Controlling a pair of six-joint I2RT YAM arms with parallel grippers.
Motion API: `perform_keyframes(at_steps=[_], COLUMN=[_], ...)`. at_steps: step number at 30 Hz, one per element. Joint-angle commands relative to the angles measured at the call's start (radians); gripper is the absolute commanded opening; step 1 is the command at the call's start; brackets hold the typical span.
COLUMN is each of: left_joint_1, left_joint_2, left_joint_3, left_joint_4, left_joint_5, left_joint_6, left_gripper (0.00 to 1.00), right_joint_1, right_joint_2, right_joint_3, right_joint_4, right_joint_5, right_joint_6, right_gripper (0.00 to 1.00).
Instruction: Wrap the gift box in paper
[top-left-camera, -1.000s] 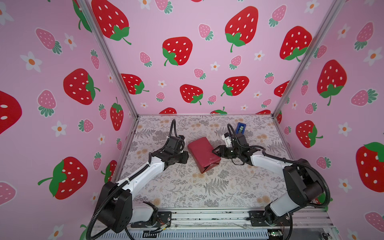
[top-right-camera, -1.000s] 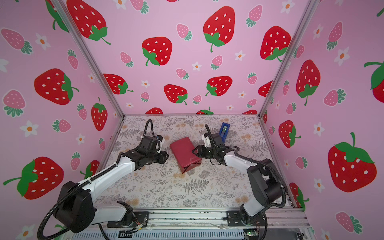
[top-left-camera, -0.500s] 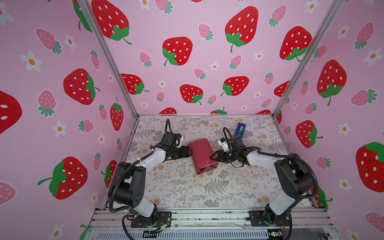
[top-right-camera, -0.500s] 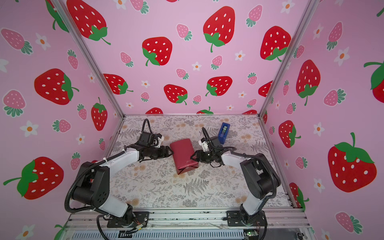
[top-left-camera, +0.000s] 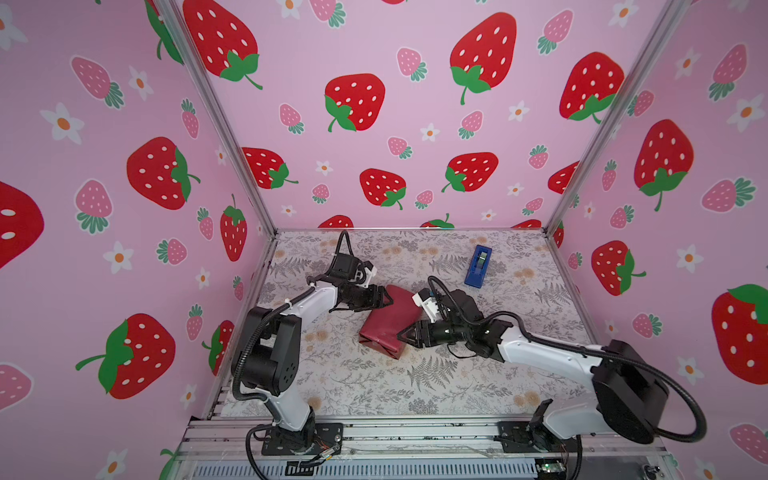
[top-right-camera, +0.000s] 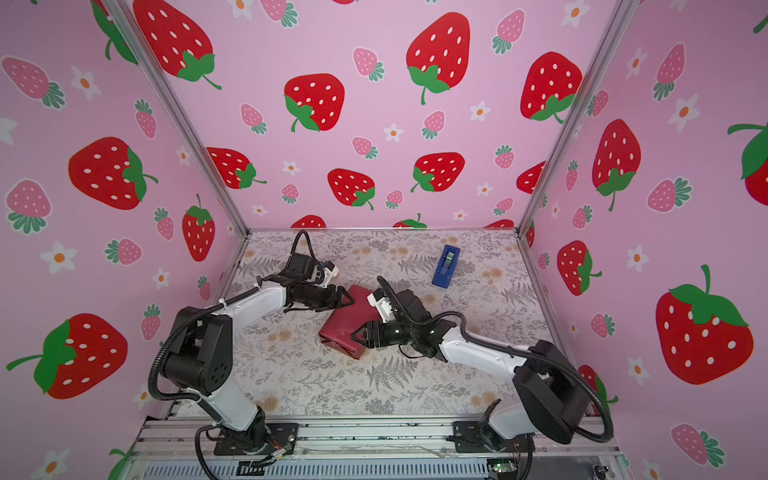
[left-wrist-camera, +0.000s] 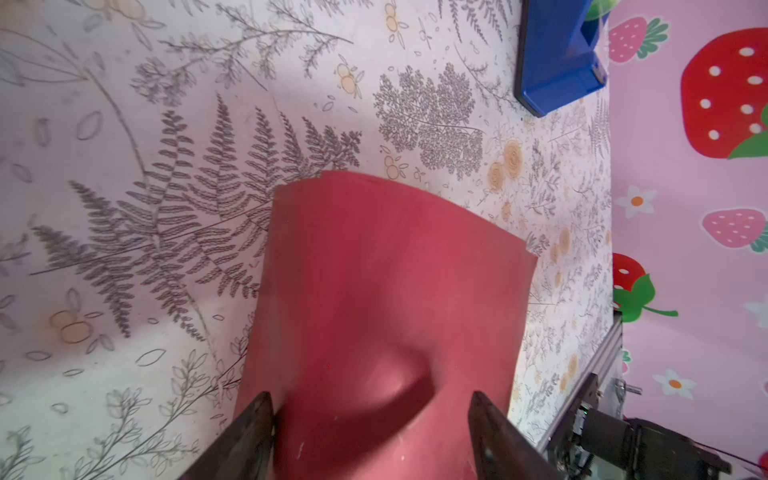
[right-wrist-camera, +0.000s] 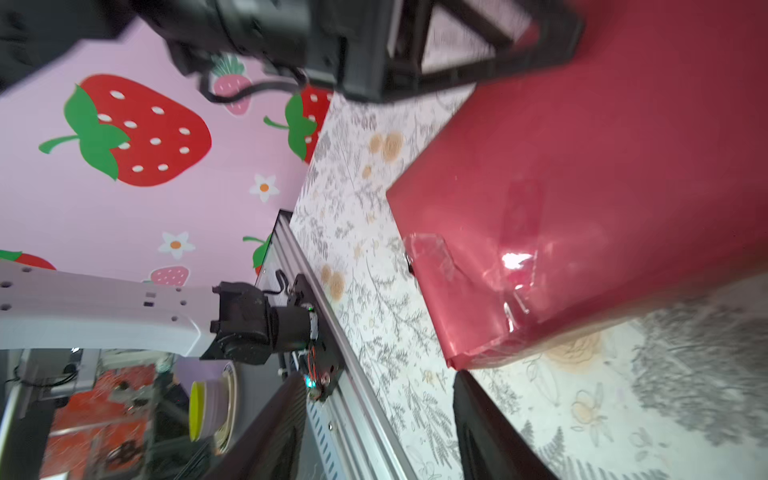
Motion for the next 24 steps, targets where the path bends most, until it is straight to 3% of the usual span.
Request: perform_keyframes(at_steps=[1,4,10,16,20,24], left_joint_1=[-0.023,-0.075,-0.213,-0.236,-0.204,-0.175], left_joint_2=[0.05,0.099,0.18,0.128,0.025,-0.086], left_joint_3=[0.056,0.109,0.255,0.312,0.264,0.186], left_joint_4=[-0.064,-0.093,-0.214,-0.337,-0.334,-0.298], left_joint_5=[0.11,0.147,0.19,0.131,0.045,-0.03], left_joint_6=[0.042,0.056,0.142,0.209,0.189,0.146], left_gripper=[0.74,0.73,0.72,0.72,0.72,0.72], right_joint_1=[-0.056,-0.187,-0.496,-0.526,-0.526,-0.526], right_joint_2=[-0.107,-0.156,-0.054,0.017,0.02,0.071], right_joint_3=[-0.014,-0.02,0.017,-0.044,-0.099,-0.114], right_joint_4=[-0.1,-0.193,-0.355,-0.342,-0.245,-0.271], right_joint_5=[0.151,0.141,-0.109,-0.286,-0.346,-0.337], right_joint_6=[-0.128,-0.206,-0.303,-0.314,-0.252,-0.276], right_gripper=[0.59,0.61,0.59,0.59,0.58,0.56])
